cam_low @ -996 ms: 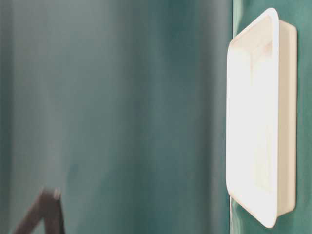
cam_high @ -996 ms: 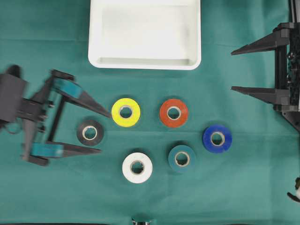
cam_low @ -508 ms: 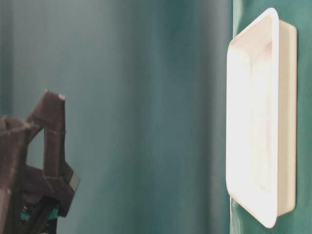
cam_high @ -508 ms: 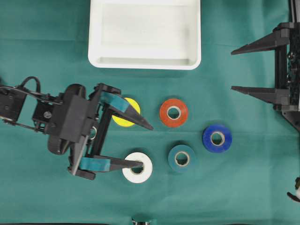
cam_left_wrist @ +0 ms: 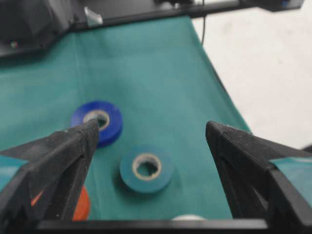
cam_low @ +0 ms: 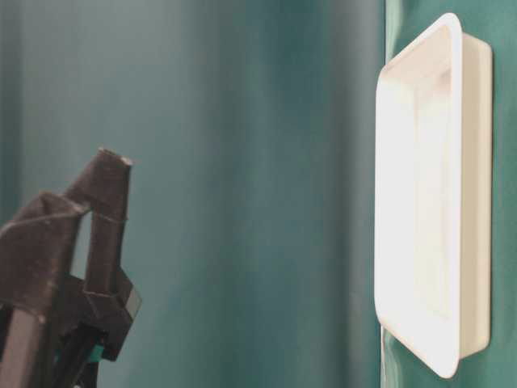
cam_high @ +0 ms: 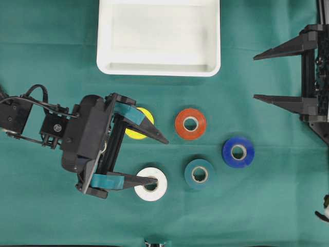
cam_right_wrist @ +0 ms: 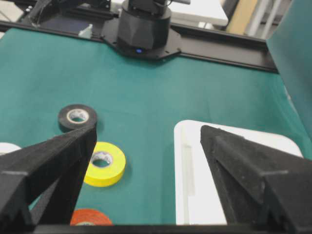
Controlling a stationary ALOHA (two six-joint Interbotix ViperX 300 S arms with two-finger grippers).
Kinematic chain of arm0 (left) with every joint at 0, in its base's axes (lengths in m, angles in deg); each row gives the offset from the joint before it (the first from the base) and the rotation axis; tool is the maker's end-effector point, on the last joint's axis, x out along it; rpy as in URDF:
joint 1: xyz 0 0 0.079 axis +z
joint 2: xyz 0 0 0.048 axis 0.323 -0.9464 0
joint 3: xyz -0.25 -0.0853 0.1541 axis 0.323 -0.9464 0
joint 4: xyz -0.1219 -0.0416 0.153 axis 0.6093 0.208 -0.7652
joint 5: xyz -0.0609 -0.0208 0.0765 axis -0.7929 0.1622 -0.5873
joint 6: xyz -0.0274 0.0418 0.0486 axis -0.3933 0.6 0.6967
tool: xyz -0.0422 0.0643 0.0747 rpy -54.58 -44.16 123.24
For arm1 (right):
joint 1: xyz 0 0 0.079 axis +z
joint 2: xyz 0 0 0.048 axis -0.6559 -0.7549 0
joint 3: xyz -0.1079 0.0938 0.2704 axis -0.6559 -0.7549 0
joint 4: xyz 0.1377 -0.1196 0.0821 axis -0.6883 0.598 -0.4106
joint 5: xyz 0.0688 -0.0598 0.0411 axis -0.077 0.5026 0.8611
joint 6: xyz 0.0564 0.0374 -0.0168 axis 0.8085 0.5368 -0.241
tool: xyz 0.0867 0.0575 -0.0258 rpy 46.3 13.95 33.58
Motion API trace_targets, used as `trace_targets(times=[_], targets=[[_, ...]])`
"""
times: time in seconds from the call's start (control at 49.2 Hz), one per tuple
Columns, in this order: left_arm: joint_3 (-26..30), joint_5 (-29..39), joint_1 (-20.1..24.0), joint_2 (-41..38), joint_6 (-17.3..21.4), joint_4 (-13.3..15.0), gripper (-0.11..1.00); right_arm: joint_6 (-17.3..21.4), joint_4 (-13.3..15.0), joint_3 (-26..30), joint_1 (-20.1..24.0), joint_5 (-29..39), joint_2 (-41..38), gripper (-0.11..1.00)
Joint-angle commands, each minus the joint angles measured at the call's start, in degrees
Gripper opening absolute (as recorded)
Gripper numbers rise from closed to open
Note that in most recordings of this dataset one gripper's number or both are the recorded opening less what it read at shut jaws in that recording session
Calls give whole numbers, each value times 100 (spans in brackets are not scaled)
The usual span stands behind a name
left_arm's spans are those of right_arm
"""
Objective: Pick up the tape from a random location and place it into the white case.
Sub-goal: 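Move the left gripper over the white tape roll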
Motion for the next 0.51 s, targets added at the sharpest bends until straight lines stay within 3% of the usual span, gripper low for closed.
trace_targets(times=[0.0, 0.488], targets=[[308, 396, -9, 26, -26, 0, 97, -9, 18, 185, 0, 0, -35, 91], [2197, 4087, -9, -835, -105, -9, 97, 18, 9, 237, 0, 202, -35, 91]])
